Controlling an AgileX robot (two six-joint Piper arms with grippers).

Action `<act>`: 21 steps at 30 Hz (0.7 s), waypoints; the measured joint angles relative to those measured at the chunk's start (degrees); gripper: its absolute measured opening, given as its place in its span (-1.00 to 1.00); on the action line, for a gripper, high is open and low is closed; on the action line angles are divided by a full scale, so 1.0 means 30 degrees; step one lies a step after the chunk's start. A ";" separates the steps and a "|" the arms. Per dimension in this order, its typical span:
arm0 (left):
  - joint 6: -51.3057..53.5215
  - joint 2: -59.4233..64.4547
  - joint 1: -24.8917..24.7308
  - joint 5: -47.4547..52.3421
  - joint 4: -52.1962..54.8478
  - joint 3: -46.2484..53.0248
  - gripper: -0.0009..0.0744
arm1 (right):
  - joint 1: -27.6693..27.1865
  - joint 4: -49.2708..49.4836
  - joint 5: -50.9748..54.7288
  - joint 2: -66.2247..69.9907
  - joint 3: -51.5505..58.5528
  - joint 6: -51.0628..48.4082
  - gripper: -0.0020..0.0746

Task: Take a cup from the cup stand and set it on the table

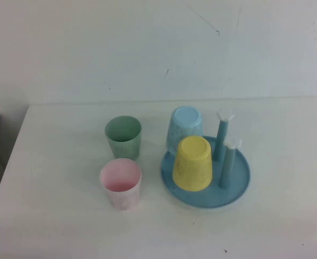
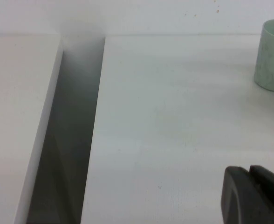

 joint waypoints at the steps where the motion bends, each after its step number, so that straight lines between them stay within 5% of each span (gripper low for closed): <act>1: 0.0000 0.0000 0.0000 0.0000 0.0000 0.0000 -0.98 | 0.0000 0.0000 0.0000 0.0000 0.0000 0.0000 -0.96; 21: 0.0000 0.0000 0.0000 0.0000 0.0000 0.0000 -0.98 | 0.0000 0.0000 0.0000 0.0000 0.0000 0.0000 -0.96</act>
